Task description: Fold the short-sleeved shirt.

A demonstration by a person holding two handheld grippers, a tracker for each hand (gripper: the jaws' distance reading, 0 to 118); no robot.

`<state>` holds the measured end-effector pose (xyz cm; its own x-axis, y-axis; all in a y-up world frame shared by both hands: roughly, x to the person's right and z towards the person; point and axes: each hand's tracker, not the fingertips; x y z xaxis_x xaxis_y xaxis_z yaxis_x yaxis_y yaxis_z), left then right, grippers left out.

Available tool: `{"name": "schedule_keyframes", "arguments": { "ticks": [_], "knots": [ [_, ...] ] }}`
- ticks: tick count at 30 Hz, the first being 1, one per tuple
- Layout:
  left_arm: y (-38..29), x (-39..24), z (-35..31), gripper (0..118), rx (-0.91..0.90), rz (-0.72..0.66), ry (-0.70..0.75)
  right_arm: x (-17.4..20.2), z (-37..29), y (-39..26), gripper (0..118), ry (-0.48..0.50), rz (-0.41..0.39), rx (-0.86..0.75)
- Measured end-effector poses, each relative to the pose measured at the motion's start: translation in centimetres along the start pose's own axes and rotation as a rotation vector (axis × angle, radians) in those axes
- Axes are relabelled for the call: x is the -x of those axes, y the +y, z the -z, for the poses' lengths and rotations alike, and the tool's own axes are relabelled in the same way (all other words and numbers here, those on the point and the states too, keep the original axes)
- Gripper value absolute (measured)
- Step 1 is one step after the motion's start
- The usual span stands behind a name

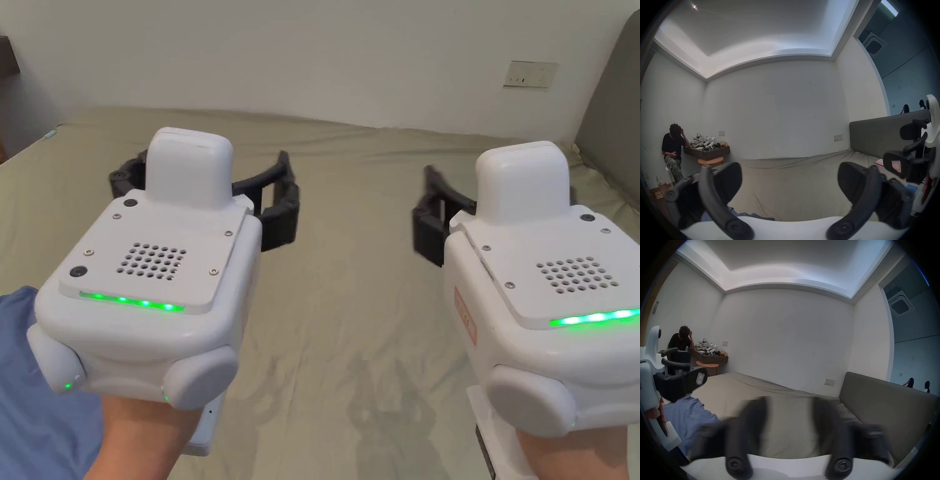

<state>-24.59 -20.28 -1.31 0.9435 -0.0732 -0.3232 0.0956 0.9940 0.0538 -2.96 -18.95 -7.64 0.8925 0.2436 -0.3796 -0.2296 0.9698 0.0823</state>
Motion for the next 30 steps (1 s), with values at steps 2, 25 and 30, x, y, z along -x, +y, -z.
{"name": "schedule_keyframes", "arguments": {
  "ticks": [2,25,30],
  "knots": [
    [0.0,0.0,0.3,17,0.010,0.019,0.000,-0.3,-0.1,-0.3,1,-0.031,-0.005,-0.011],
    [0.3,3.6,-2.9,0,0.055,0.022,0.070,2.0,0.1,-0.1,1,0.071,-0.002,-0.001],
    [0.6,7.1,-4.7,0,0.062,0.078,0.213,5.5,1.1,0.6,1,0.177,0.034,-0.022]
  ]
}}
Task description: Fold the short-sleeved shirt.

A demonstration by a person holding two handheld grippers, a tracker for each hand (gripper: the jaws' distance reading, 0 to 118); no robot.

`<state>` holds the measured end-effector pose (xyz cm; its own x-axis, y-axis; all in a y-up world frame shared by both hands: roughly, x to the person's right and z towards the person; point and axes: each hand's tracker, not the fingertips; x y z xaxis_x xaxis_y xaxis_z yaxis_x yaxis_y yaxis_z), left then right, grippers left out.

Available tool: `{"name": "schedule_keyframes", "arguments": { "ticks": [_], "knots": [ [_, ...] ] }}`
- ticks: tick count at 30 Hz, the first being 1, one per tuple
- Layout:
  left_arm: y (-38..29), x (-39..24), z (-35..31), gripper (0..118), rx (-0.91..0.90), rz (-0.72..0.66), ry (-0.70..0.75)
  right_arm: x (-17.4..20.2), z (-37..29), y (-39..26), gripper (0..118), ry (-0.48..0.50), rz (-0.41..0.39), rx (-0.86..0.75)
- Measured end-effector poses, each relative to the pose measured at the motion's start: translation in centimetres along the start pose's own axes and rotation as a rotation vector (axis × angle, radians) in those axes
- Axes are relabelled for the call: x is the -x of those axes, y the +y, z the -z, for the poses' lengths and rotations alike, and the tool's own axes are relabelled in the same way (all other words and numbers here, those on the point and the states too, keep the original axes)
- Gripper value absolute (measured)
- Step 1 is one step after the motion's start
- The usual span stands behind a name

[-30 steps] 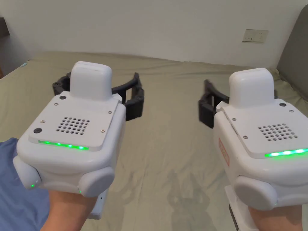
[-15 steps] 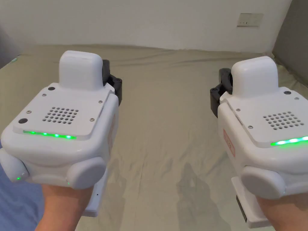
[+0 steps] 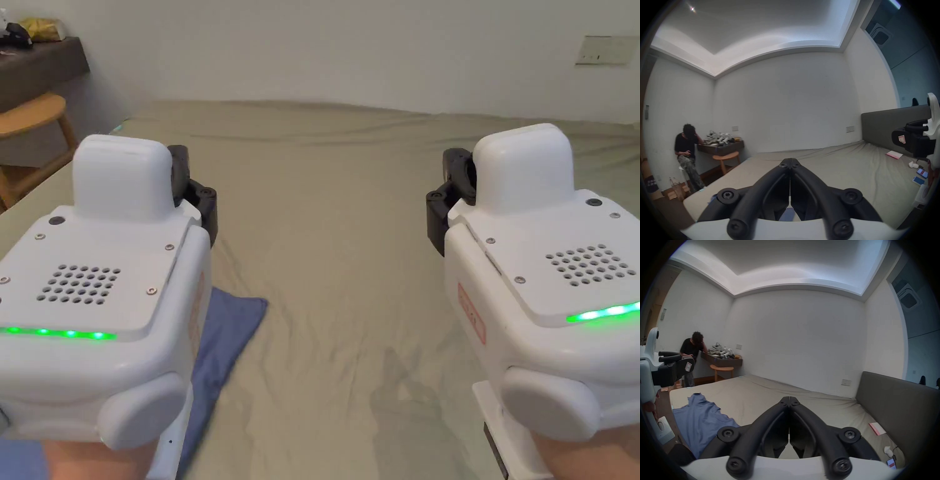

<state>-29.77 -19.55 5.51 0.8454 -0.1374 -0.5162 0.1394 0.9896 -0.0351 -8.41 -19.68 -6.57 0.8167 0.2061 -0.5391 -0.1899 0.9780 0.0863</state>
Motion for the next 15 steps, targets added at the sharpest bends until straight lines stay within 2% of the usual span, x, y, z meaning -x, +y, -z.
{"name": "schedule_keyframes", "arguments": {
  "ticks": [11,15],
  "knots": [
    [-1.3,7.5,-3.9,0,0.041,0.023,0.230,9.3,2.4,0.7,1,0.287,-0.008,-0.025],
    [-1.9,9.1,-4.7,0,0.065,0.017,0.274,12.0,2.5,1.0,1,0.355,-0.022,-0.025]
  ]
}}
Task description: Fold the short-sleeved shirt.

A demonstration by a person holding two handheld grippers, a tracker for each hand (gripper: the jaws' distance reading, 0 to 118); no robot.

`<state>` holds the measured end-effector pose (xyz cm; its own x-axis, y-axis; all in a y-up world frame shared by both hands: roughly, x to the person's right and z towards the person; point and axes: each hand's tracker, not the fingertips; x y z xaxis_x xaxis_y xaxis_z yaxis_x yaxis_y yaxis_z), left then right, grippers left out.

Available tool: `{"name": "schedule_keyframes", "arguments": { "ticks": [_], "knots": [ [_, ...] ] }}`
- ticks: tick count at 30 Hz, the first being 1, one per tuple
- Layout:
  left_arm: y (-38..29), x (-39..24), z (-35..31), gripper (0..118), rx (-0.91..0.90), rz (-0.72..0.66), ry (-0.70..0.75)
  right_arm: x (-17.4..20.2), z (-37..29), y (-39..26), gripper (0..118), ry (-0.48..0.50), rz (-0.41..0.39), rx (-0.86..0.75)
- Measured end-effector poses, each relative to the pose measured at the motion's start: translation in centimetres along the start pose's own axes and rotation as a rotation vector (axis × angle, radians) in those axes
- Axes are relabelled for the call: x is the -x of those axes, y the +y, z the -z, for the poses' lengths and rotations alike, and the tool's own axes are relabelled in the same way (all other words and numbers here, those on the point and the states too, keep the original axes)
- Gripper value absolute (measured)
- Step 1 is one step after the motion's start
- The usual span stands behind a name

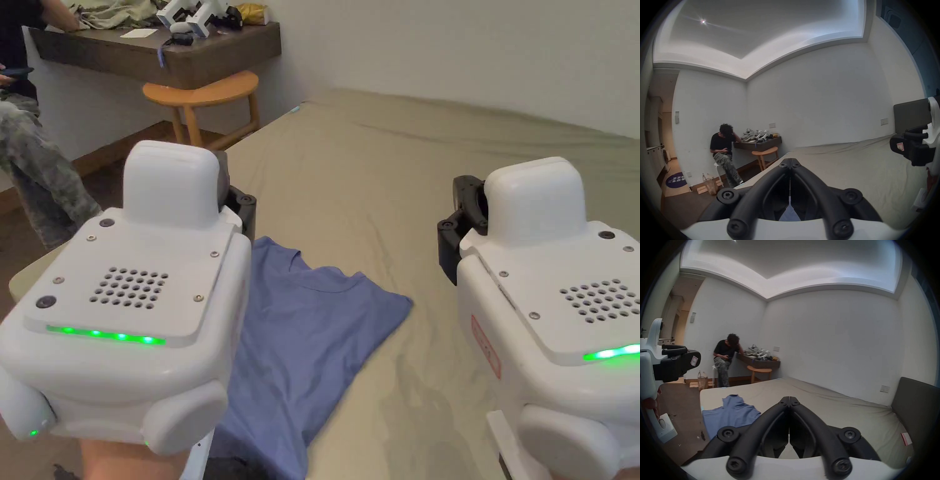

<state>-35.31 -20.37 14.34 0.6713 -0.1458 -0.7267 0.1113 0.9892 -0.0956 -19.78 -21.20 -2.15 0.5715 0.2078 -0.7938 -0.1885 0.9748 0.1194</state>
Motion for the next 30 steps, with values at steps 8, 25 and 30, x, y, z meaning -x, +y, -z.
{"name": "schedule_keyframes", "arguments": {
  "ticks": [8,25,30],
  "knots": [
    [-1.5,0.6,0.9,0,0.030,0.027,0.039,1.6,1.2,-0.2,1,0.049,0.009,0.007],
    [-14.8,-1.2,17.4,0,0.459,0.009,-0.098,-1.8,5.8,-5.7,1,-0.051,-0.039,0.164],
    [-21.4,-1.8,23.8,0,0.698,-0.020,-0.156,-3.2,7.9,-6.8,1,-0.065,-0.029,0.217]
  ]
}}
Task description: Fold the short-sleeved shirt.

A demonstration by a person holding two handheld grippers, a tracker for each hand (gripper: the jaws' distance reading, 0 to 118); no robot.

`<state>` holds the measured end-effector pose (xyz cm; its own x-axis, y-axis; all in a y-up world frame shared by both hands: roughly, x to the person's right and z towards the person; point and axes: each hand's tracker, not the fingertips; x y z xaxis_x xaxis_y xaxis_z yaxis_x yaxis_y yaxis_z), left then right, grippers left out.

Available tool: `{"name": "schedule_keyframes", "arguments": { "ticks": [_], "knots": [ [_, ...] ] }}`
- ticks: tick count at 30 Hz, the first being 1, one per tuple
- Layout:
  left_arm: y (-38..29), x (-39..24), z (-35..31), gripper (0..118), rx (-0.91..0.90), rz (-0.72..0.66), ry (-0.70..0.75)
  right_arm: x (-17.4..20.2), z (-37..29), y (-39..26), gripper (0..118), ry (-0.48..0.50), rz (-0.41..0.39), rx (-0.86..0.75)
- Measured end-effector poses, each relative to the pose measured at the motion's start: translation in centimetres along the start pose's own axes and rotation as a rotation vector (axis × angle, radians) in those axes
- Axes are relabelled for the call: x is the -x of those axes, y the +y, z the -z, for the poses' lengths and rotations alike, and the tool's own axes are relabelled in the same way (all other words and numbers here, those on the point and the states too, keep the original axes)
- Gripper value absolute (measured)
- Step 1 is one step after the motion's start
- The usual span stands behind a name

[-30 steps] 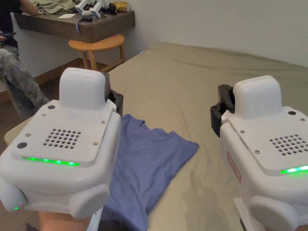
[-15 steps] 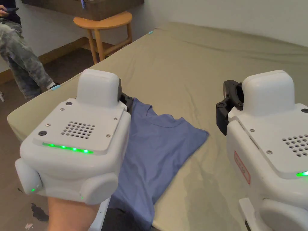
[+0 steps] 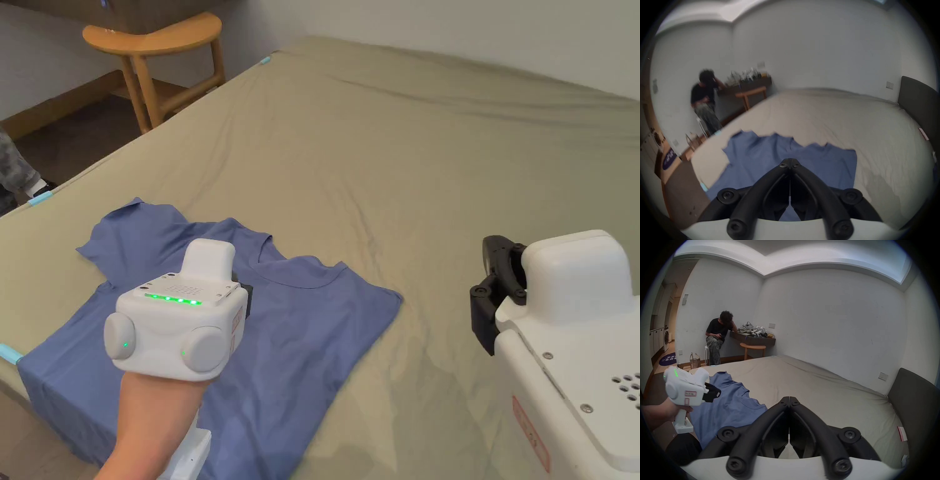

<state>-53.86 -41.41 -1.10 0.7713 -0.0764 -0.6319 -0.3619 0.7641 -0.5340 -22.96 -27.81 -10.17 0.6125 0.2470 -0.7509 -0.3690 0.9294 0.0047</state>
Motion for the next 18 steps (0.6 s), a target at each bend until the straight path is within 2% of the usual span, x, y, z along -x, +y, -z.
{"name": "schedule_keyframes", "arguments": {
  "ticks": [2,3,5,6,7,10,15,17,18],
  "knots": [
    [-0.8,0.2,2.5,0,0.053,0.024,0.057,-0.2,0.5,-0.3,1,-0.016,-0.010,0.013],
    [-1.0,0.5,3.8,6,0.095,0.014,0.031,-0.4,0.8,-0.4,1,-0.017,-0.012,0.023],
    [-1.5,1.4,6.2,72,0.163,-0.028,0.020,-0.6,1.4,-0.9,1,-0.015,-0.011,0.044],
    [-1.7,1.7,7.4,99,0.202,-0.051,0.007,-0.6,1.7,-1.1,1,-0.014,-0.008,0.055],
    [-1.9,1.9,8.2,115,0.216,-0.062,0.012,-0.6,1.9,-1.4,1,-0.014,-0.006,0.064],
    [-2.4,2.1,9.6,116,0.213,-0.075,0.011,-0.7,2.9,-2.6,1,-0.012,0.016,0.111],
    [-3.3,1.9,13.1,118,0.300,-0.005,0.023,-0.7,3.4,-3.8,1,0.004,0.056,0.160],
    [-4.0,2.8,13.1,118,0.234,-0.060,-0.048,-0.7,3.5,-3.8,1,-0.013,0.058,0.164],
    [-3.9,3.2,13.2,118,0.266,-0.085,-0.058,-0.8,3.6,-3.8,1,-0.030,0.058,0.166]
  ]
}}
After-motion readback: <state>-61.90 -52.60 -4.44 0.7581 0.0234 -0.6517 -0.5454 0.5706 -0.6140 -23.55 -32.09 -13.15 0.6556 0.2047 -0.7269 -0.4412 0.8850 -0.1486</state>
